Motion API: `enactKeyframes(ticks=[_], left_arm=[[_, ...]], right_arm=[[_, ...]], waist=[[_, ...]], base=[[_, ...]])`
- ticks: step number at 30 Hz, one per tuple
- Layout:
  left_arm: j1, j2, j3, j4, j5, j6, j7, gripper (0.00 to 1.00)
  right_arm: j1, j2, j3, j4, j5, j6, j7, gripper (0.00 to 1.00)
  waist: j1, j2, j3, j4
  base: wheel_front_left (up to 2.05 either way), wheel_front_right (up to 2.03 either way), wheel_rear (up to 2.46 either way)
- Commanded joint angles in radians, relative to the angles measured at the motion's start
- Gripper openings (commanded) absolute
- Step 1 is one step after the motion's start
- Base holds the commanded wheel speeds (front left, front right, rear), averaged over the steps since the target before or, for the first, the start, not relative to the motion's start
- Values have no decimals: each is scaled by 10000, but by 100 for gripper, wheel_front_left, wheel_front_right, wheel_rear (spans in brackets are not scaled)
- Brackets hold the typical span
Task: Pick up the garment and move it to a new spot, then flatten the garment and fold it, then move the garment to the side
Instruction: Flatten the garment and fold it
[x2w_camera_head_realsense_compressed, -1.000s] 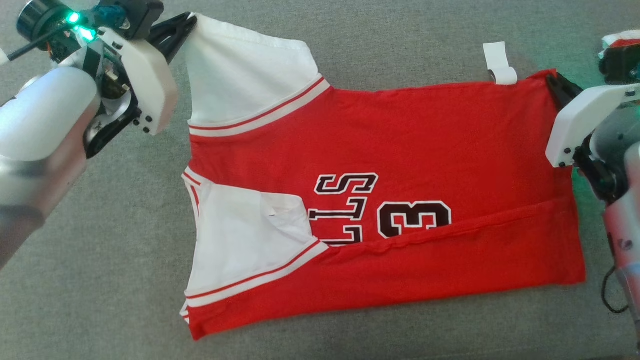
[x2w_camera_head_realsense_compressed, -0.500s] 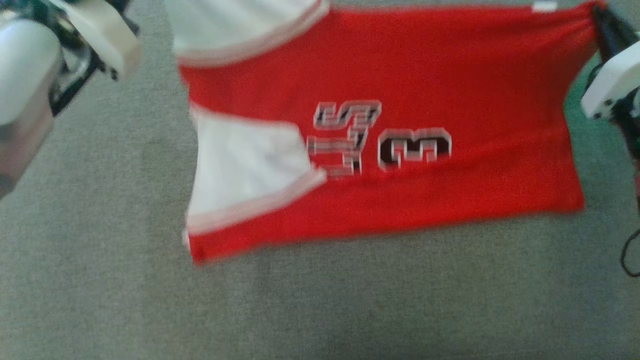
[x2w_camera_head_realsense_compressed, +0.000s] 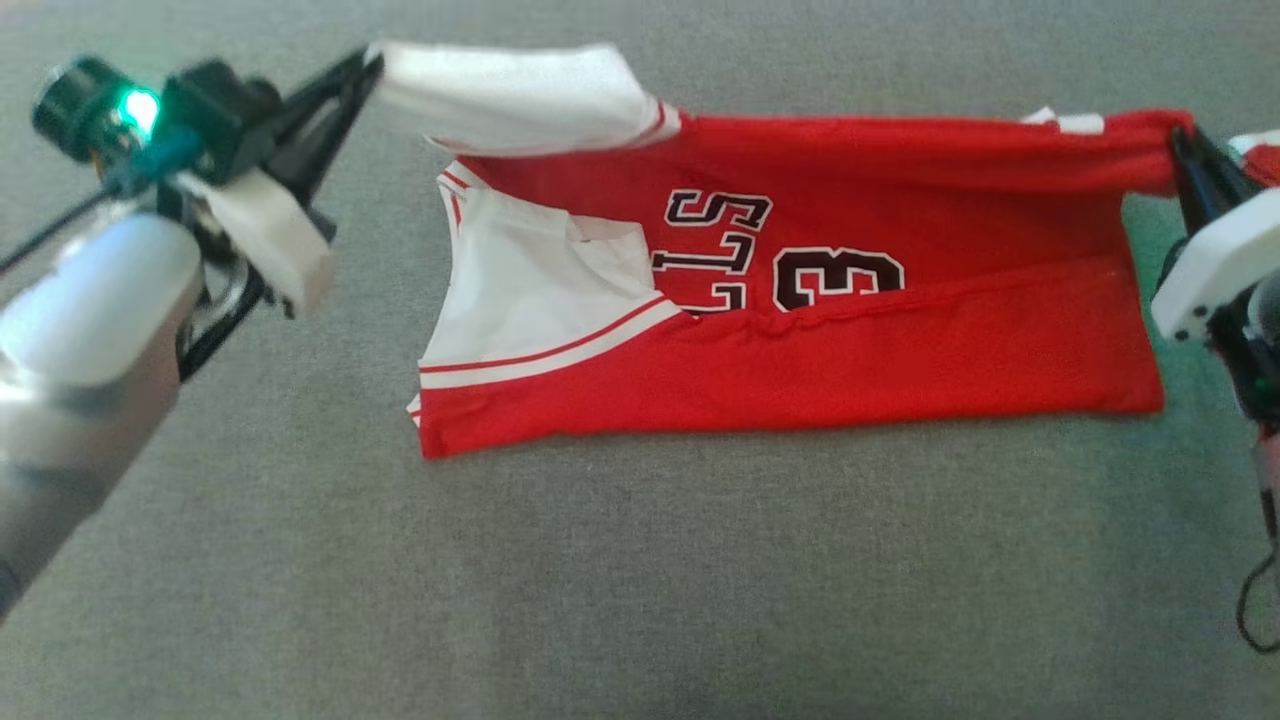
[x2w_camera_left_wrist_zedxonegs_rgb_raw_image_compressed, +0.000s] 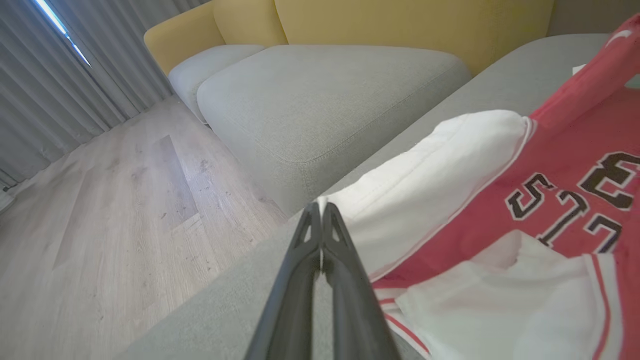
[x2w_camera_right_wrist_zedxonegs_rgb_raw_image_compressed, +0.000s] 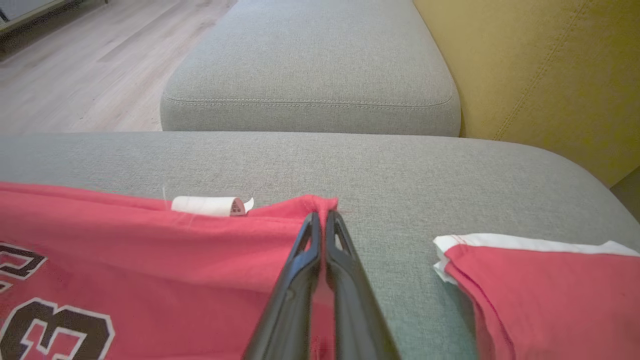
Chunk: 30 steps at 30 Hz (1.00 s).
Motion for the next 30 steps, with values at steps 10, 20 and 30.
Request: enactKeyframes(ticks=[10,20,30], left_arm=[[1419,970,312,-1184,-253,348,-287,0],[2890,1282,314,-2400,-567,1070,-349,0],[4283,1062,1217,-3095,-629,2210,-416,100]], right_arm=[[1803,-109,-438,-1434,39,63,159,0],[2997,281,-803,-2099,115,63,398,0],[3386,892,-1382,-1712,23,63,-202,100]], waist=[[1,-1,-402,239],[1,-1,-337,208],[1,-1,-500,173]], base=[[0,0,0],[0,0,0],[0,0,0]])
